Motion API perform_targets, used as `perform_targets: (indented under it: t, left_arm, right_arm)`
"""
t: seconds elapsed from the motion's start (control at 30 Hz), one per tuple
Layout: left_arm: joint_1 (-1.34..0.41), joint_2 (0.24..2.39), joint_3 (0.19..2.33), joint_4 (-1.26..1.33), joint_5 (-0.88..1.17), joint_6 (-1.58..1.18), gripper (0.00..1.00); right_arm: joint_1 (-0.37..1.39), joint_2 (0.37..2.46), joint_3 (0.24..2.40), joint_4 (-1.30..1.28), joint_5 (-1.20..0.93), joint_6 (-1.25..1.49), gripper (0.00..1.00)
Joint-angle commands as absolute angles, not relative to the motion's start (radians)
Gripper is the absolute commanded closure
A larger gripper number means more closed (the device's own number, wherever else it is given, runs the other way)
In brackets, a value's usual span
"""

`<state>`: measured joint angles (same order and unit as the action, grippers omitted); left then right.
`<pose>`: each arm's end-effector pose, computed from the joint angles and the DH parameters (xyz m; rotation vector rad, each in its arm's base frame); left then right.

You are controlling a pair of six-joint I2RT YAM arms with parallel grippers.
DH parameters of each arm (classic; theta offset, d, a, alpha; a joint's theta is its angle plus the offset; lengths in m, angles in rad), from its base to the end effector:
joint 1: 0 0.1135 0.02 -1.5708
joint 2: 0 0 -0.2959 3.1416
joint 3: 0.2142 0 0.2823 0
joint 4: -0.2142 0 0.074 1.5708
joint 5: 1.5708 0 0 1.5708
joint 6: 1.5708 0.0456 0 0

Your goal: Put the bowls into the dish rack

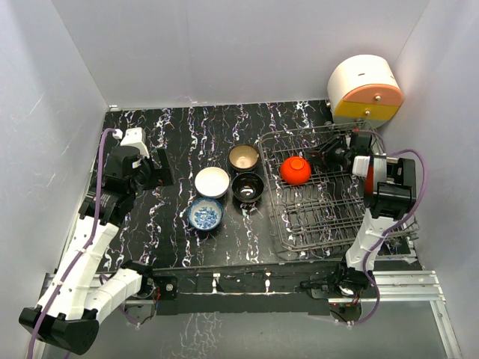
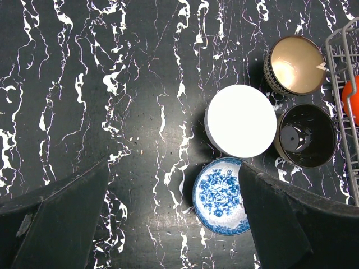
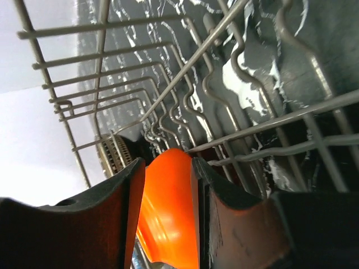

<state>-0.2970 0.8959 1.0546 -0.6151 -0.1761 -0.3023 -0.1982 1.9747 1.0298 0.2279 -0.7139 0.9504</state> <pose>0.1981 -0.0523 0.3950 -0.1166 2.0221 -0.2014 0.4258 -0.0551 0.1259 0.9337 2.1703 1.1971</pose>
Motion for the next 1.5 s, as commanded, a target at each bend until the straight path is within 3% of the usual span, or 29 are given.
perform_targets:
  t: [0.0, 0.03, 0.07, 0.17, 0.3, 0.5, 0.6, 1.03, 1.47]
  left_arm:
    - [-0.301, 0.873, 1.05, -0.62, -0.174, -0.298, 0.03]
    - [-0.301, 0.872, 1.047, -0.62, -0.174, -0.298, 0.03]
    - [-0.301, 0.872, 1.046, -0.617, -0.172, -0.299, 0.03]
    - [-0.301, 0.872, 1.045, -0.615, -0.171, -0.3, 0.03]
    - [-0.301, 0.873, 1.048, -0.616, -0.176, -0.302, 0.03]
    - [-0.301, 0.866, 1.065, -0.624, -0.187, -0.301, 0.03]
    - [-0.301, 0.859, 1.068, -0.63, -0.178, -0.301, 0.03]
    - [-0.301, 0.802, 1.072, -0.634, -0.228, -0.319, 0.03]
    - [-0.301, 0.763, 1.06, -0.671, -0.246, -0.327, 0.03]
  right_arm:
    - [-0.201, 1.895, 1.126, -0.03, -0.549, 0.712, 0.58]
    - [-0.2, 1.89, 1.134, -0.054, -0.531, 0.681, 0.58]
    - [-0.199, 1.883, 1.14, -0.08, -0.513, 0.664, 0.47]
    - [-0.195, 1.843, 1.142, -0.111, -0.466, 0.622, 0.38]
    - [-0.116, 1.754, 1.189, -0.213, -0.337, 0.532, 0.32]
    - [0.146, 1.586, 1.26, -0.335, -0.01, 0.436, 0.28]
    - [0.248, 1.519, 1.271, -0.355, 0.106, 0.397, 0.28]
    - [0.75, 1.496, 1.266, -0.425, 0.06, 0.151, 0.31]
    - [0.832, 1.708, 1.262, -0.435, 0.109, 0.128, 0.36]
